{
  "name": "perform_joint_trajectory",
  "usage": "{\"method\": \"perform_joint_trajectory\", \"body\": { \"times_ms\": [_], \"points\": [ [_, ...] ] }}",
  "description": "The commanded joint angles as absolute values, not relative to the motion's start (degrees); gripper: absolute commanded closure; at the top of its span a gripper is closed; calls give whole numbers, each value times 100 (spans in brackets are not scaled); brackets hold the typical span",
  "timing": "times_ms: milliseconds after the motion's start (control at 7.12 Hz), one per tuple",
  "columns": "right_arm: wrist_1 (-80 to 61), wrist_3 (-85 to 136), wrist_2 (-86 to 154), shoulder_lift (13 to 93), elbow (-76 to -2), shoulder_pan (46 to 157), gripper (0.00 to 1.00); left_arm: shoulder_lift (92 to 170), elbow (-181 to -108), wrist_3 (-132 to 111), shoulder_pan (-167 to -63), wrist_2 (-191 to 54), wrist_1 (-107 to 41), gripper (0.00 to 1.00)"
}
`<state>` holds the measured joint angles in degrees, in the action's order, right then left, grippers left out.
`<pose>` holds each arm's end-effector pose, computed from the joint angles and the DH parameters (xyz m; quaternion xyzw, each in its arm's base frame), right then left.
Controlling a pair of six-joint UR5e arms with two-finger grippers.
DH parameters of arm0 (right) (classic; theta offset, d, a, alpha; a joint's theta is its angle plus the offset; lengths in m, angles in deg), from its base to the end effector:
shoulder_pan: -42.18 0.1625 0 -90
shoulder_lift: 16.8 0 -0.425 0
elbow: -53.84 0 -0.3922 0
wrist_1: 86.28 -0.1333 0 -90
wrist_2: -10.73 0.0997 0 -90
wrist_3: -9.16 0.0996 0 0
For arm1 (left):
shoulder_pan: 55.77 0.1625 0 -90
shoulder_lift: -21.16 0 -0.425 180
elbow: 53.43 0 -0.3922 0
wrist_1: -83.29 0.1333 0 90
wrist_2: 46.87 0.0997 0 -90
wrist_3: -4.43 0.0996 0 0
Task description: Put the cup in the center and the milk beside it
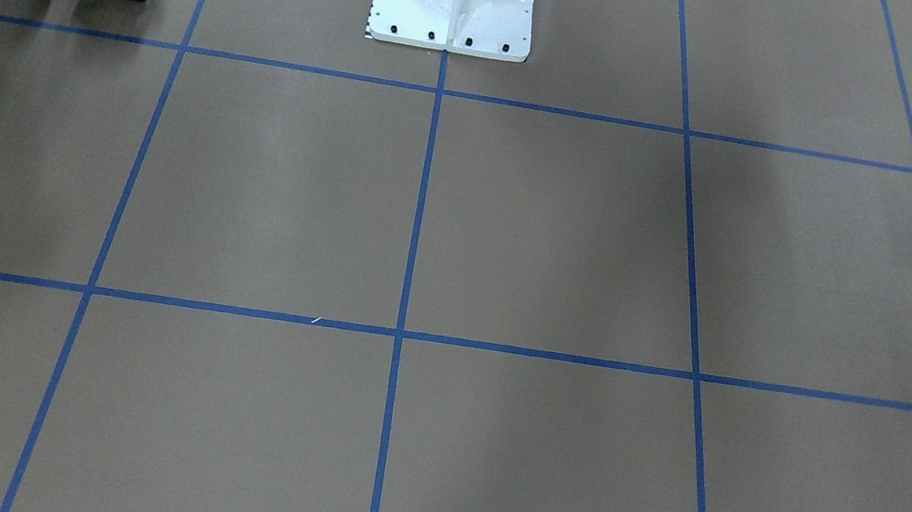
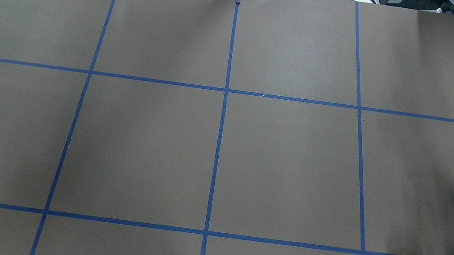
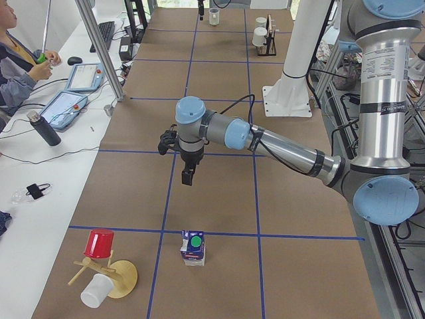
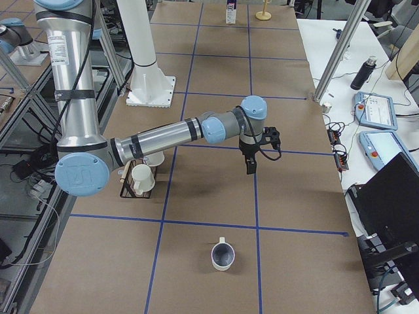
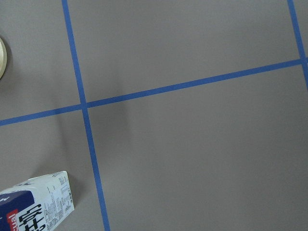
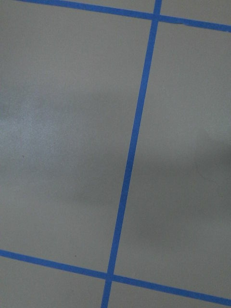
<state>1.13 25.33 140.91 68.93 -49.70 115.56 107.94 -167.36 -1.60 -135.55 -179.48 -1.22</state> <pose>-0.0840 -0.5228 0.5029 0.0641 -0.3713 -0.0645 0.9241 0.0165 -0.4628 0.4927 0.0712 0.3740 0.0818 0.9211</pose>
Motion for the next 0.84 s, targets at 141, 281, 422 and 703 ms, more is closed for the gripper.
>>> {"method": "perform_joint_trajectory", "body": {
  "times_ms": [141, 281, 422, 703],
  "points": [
    [108, 2524, 14037, 6881, -5013, 11557, 0, 10746, -16734, -155, -13566, -17950, -223, 2],
    [108, 2524, 14019, 6890, -5022, 11565, 0, 10738, -16759, -155, -13566, -17949, -223, 2],
    [108, 2533, 13854, 6907, -5022, 11557, 0, 10738, -16742, -163, -13566, -17958, -223, 2],
    [109, 2516, 13835, 6969, -5057, 11513, 0, 10738, -16768, -207, -13566, -17958, -223, 2]
  ]
}}
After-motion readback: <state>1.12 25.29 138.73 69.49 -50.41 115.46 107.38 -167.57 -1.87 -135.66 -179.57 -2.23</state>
